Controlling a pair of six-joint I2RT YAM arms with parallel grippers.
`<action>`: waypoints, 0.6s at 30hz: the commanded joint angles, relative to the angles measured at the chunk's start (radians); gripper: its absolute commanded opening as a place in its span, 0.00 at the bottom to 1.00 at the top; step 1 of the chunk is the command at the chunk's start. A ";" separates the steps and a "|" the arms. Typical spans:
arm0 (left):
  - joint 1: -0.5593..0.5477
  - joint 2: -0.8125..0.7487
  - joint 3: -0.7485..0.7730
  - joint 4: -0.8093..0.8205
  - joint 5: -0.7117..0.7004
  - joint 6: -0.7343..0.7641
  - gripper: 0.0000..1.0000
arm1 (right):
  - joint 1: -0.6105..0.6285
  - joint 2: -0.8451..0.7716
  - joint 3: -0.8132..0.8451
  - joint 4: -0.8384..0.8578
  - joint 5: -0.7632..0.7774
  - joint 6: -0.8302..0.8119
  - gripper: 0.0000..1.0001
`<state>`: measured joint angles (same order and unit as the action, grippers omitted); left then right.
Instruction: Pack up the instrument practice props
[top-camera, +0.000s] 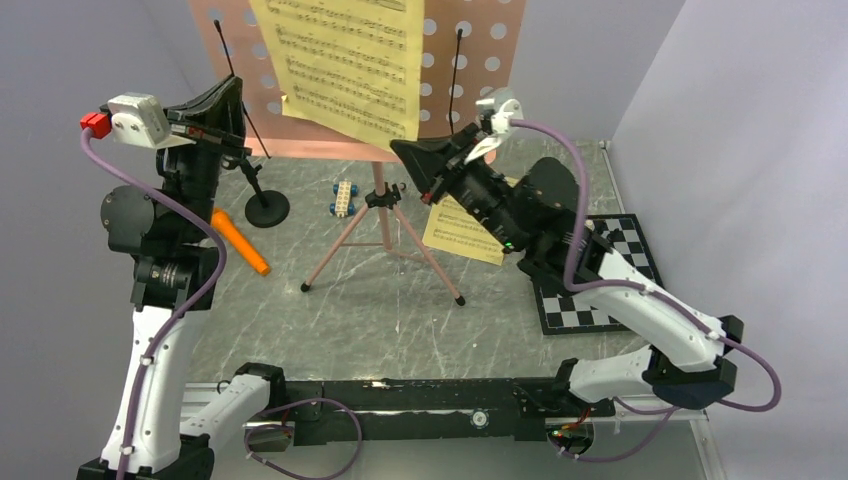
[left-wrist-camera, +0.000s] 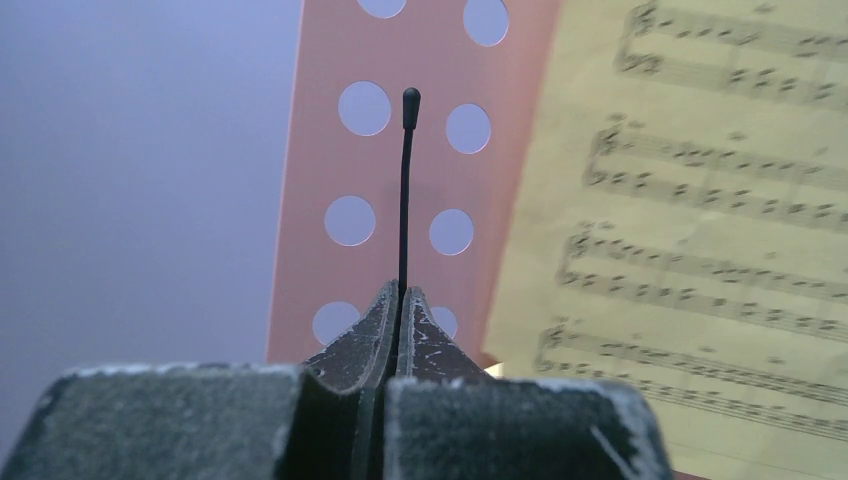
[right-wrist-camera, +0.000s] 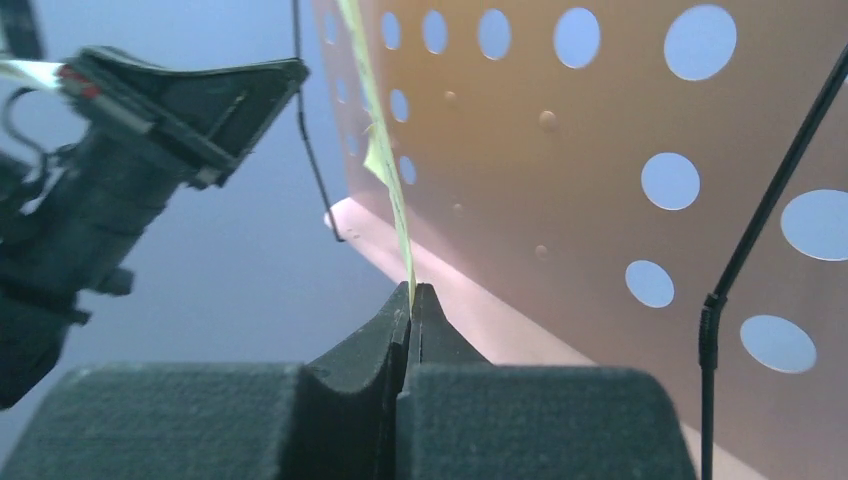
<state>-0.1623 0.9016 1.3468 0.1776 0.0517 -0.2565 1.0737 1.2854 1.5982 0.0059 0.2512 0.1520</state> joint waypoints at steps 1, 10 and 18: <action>0.001 0.008 0.014 0.033 0.000 -0.003 0.00 | -0.004 -0.103 -0.047 -0.001 -0.189 -0.059 0.00; 0.001 0.016 -0.018 0.045 -0.038 -0.022 0.14 | 0.006 -0.303 -0.239 -0.204 -0.526 -0.276 0.00; 0.001 -0.065 -0.054 0.049 -0.026 -0.057 0.67 | 0.041 -0.461 -0.510 -0.312 -0.452 -0.337 0.00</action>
<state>-0.1623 0.8978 1.3014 0.1974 0.0238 -0.2817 1.0985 0.8669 1.1683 -0.2256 -0.2195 -0.1307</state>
